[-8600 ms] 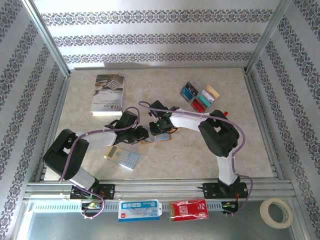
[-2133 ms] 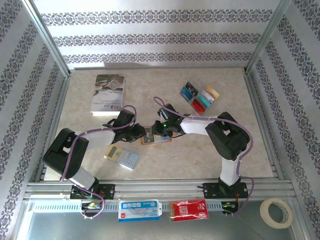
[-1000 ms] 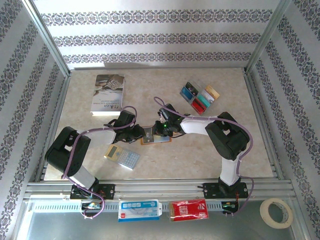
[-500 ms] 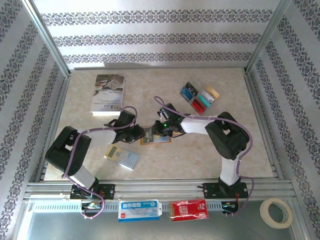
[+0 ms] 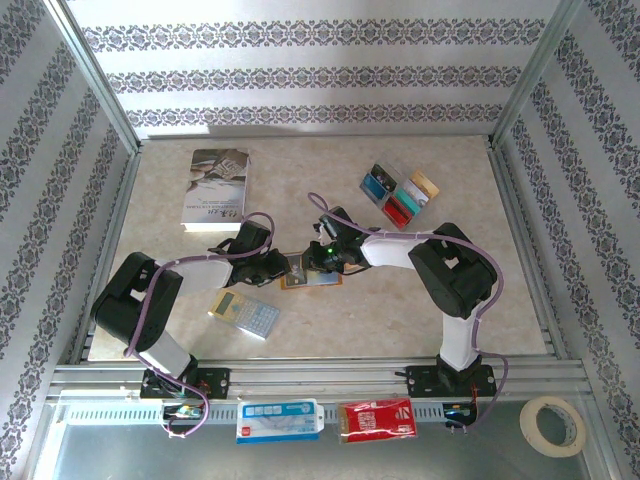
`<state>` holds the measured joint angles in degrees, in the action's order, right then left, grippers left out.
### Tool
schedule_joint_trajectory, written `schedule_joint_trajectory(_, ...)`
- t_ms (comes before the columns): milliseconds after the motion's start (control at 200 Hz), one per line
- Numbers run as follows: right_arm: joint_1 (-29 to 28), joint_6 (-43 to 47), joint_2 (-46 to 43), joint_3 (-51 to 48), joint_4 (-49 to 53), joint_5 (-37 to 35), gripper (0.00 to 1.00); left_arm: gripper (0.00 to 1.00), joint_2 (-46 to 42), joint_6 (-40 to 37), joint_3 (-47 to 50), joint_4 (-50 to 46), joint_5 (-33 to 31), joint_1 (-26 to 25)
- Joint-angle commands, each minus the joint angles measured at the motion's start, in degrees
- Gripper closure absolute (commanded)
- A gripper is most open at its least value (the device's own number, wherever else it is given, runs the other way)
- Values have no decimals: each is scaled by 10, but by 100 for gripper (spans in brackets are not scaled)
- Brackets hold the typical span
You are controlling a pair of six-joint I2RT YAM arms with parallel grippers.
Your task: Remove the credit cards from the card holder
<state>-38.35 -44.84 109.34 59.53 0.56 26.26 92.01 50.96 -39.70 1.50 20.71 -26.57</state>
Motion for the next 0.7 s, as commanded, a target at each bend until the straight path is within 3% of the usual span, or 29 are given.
schedule_joint_trajectory(0, 5, 5, 13, 0, -1, 8, 85, 80, 16, -14, 2, -28, -14, -6)
schedule_joint_trajectory(365, 18, 12, -11, -16, -2, -8, 93, 76, 3, -17, 2, -38, -23, -5)
schedule_joint_trajectory(694, 30, 12, -26, -30, -2, -10, 93, 73, -13, -36, -10, -61, -35, -6)
